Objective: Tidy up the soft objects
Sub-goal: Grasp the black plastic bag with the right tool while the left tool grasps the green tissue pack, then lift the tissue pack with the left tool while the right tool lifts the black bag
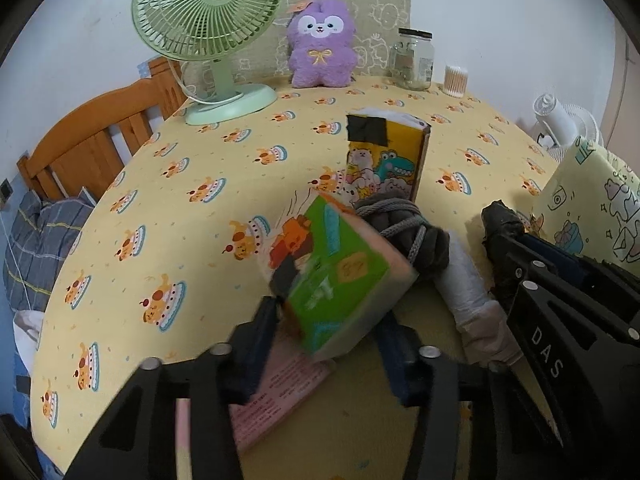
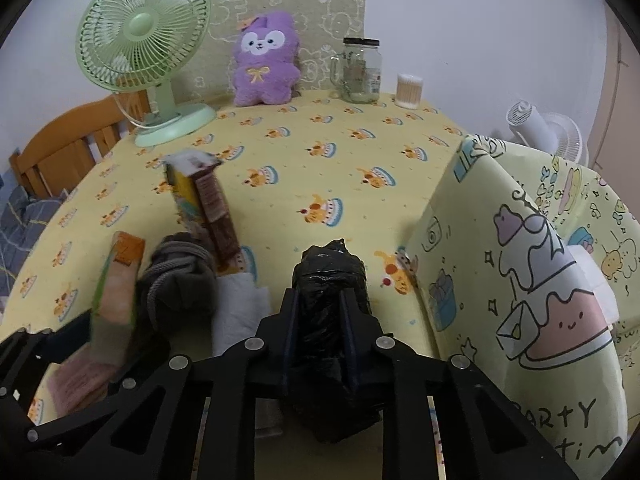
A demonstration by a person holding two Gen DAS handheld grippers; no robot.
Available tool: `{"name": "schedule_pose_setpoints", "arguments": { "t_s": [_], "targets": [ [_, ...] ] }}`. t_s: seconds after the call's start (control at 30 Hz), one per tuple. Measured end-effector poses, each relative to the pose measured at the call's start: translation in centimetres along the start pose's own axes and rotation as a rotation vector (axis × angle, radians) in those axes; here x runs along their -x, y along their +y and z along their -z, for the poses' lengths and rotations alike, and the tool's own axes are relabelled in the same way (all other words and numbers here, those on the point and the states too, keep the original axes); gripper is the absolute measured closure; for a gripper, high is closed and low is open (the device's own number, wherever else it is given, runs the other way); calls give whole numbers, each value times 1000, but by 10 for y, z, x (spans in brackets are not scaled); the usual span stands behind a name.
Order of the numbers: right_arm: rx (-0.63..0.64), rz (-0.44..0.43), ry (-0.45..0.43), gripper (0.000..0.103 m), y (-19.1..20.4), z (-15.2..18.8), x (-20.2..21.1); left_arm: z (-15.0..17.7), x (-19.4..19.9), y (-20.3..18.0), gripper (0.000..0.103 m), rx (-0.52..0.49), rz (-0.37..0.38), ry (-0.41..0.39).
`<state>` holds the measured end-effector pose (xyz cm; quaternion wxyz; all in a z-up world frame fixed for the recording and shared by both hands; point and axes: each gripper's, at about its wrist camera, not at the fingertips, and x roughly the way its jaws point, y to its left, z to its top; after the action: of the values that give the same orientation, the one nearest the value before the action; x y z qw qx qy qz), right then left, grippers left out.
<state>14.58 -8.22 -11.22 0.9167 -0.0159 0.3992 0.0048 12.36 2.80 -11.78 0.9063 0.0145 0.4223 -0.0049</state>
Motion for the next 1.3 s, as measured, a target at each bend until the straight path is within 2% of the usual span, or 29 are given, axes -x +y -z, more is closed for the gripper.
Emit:
{"name": "schedule_pose_setpoints", "arguments": {
  "t_s": [0.57, 1.3],
  "targets": [
    [28, -61, -61, 82, 13, 0, 36, 2, 22, 0, 76, 8, 34, -46],
    [34, -105, -118, 82, 13, -11, 84, -9, 68, -6, 76, 5, 26, -128]
  ]
}}
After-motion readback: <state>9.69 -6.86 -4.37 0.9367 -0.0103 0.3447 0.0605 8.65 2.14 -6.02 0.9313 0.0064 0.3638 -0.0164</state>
